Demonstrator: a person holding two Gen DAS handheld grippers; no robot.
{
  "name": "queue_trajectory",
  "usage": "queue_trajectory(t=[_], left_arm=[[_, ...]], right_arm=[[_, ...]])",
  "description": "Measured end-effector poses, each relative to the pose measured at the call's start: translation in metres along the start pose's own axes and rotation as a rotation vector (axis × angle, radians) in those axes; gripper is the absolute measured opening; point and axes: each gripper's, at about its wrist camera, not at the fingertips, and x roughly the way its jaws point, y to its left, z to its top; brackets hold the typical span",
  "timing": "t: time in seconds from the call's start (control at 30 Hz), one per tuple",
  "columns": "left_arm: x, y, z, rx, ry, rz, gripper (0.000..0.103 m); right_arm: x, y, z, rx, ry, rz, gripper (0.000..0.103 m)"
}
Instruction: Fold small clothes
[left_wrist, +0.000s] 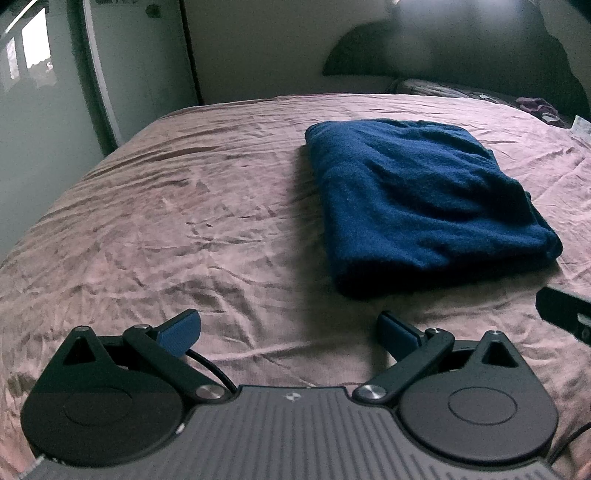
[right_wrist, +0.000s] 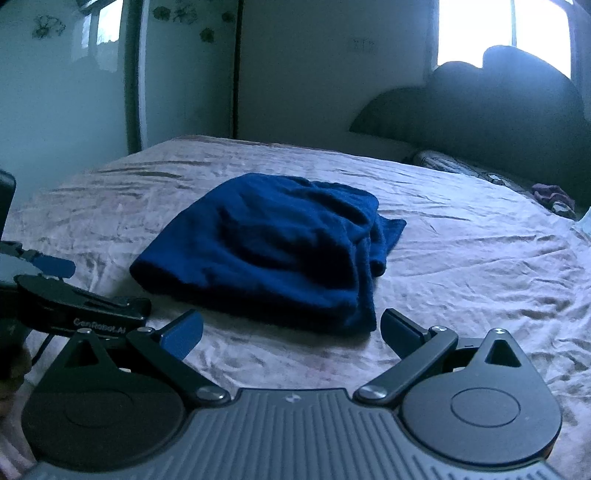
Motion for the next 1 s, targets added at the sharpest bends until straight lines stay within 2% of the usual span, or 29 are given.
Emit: queue_trajectory(t=[0.33,0.77,1.0], left_arm=[[0.004,-0.003,0.014,0.011,0.015,-0.037,0.102],[0.010,-0.003,0.044,-0.001,-0.001,-0.049,0.103],[0.014,-0.005,0.042,-0.008,0.019,-0.056,0.102]], right_arm=[[0.011,-0.021,0.008,0.112,0.005,0.066,0.103],[0.026,-0.039,0.026,0.159,-0.007,0.082,0.103],[0.022,-0.033,0.023,0.145,0.003,0.101,0.103]])
